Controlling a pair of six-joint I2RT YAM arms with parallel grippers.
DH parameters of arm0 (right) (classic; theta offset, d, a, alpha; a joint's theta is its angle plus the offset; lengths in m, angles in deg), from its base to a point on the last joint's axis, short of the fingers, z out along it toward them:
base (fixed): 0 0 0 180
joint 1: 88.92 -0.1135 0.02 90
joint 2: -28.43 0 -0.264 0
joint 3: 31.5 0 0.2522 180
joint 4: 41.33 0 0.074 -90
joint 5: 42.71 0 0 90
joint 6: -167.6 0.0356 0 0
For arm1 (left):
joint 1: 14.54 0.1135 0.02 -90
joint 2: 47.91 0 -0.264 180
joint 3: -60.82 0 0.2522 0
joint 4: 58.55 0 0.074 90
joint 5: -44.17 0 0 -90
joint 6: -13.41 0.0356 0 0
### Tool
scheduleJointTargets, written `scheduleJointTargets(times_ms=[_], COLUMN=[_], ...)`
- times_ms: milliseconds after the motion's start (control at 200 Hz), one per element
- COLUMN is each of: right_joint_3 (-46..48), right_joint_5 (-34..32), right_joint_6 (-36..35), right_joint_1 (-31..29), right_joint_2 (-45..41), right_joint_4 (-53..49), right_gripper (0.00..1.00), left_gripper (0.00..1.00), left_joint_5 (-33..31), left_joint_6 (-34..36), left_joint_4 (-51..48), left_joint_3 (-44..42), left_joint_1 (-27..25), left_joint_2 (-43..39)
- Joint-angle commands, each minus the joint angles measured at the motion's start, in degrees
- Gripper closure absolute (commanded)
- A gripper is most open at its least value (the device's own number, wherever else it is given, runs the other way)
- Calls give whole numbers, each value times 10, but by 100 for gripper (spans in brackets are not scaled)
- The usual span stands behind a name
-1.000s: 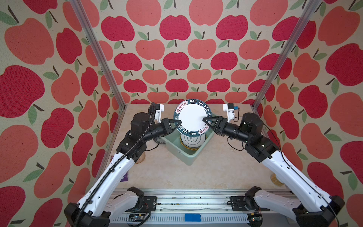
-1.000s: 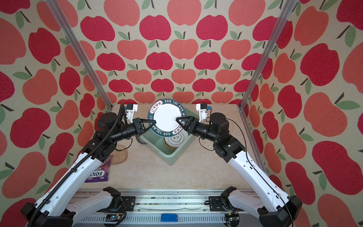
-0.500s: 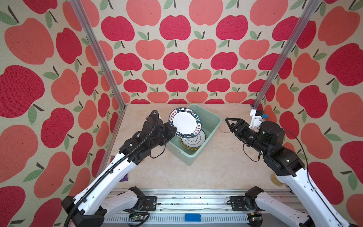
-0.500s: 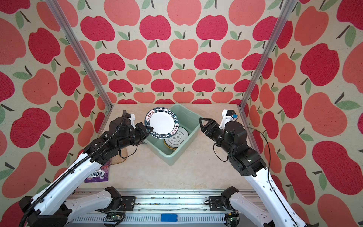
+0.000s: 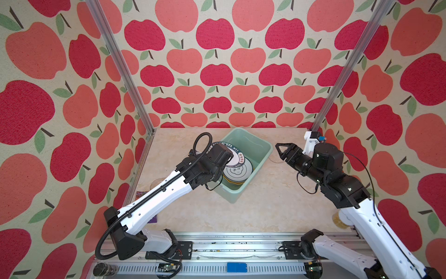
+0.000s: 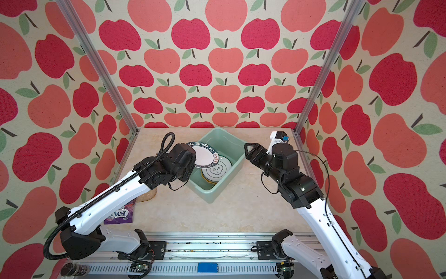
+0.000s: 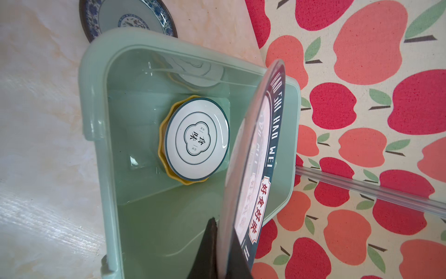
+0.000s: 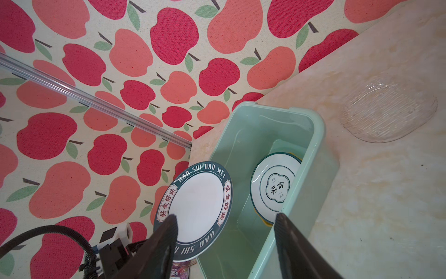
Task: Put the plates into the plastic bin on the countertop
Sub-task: 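Lower the green-rimmed plate into the bin with the left gripper while the right withdraws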
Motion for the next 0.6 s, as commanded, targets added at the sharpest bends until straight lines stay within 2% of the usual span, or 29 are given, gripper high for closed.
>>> scheduleJointTargets(times_ms=[0,210,595], right_joint_3=[-21,-9,7], right_joint_5=[9,30,47], right_joint_6=[-27,-28,-35], right_joint_1=[12,35,48], right_joint_2=[-13,-31,-39], right_joint_4=[-26,-28,-29], right_gripper=[33,32,30], left_gripper=[100,100,100], left_joint_5=[-33,-31,-19], left_joint_6=[-79,-107,-112], left_joint_4=[-34,-41,-43], left_joint_3=[29,56,90], left_joint_1=[-5,-10,-7], left_joint_2=[33,93,169])
